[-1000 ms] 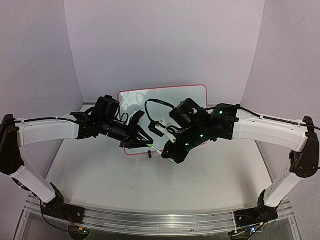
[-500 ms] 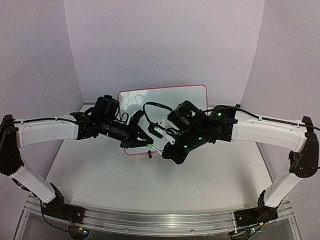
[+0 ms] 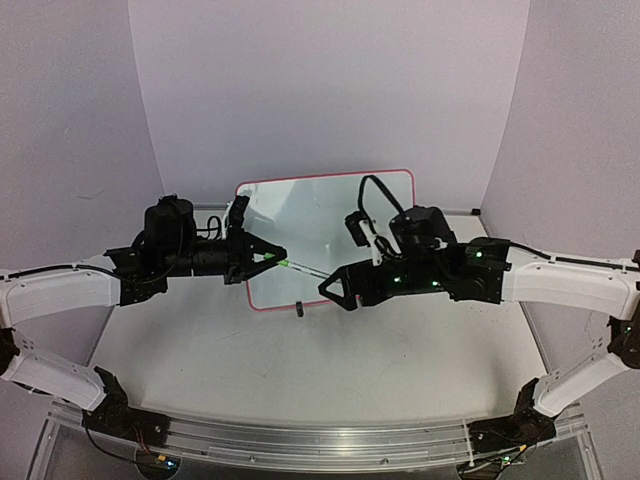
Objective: Write a sentence on the whiteboard
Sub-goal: Pick up the whiteboard marker from the whiteboard marker.
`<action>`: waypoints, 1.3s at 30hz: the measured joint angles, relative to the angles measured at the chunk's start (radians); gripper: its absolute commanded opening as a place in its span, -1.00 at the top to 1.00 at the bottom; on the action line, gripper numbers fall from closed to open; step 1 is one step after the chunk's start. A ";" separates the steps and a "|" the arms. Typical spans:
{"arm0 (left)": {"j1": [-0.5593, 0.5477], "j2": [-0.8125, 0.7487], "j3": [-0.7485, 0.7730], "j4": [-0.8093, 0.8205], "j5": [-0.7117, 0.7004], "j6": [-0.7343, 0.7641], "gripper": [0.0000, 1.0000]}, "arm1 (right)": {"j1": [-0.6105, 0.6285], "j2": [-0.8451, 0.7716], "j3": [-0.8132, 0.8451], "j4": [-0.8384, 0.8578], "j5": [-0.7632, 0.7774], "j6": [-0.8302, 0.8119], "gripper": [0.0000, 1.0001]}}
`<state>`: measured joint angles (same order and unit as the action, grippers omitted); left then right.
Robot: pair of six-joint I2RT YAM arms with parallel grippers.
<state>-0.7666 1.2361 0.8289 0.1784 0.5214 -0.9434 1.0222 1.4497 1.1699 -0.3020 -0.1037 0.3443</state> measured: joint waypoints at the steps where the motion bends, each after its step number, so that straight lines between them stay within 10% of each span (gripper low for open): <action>1: 0.000 -0.011 -0.013 0.028 -0.005 -0.004 1.00 | -0.016 -0.027 -0.041 0.067 -0.029 0.044 -0.82; 12: 0.000 -0.045 -0.091 0.313 0.005 -0.038 1.00 | -0.058 -0.064 -0.139 0.609 -0.362 0.342 -0.90; 39: -0.010 -0.039 -0.074 0.412 0.081 -0.002 1.00 | -0.076 -0.048 -0.124 0.749 -0.568 0.443 -0.78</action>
<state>-0.7767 1.1968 0.7553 0.5906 0.6027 -0.9456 0.9459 1.4013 1.0454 0.4467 -0.6719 0.7872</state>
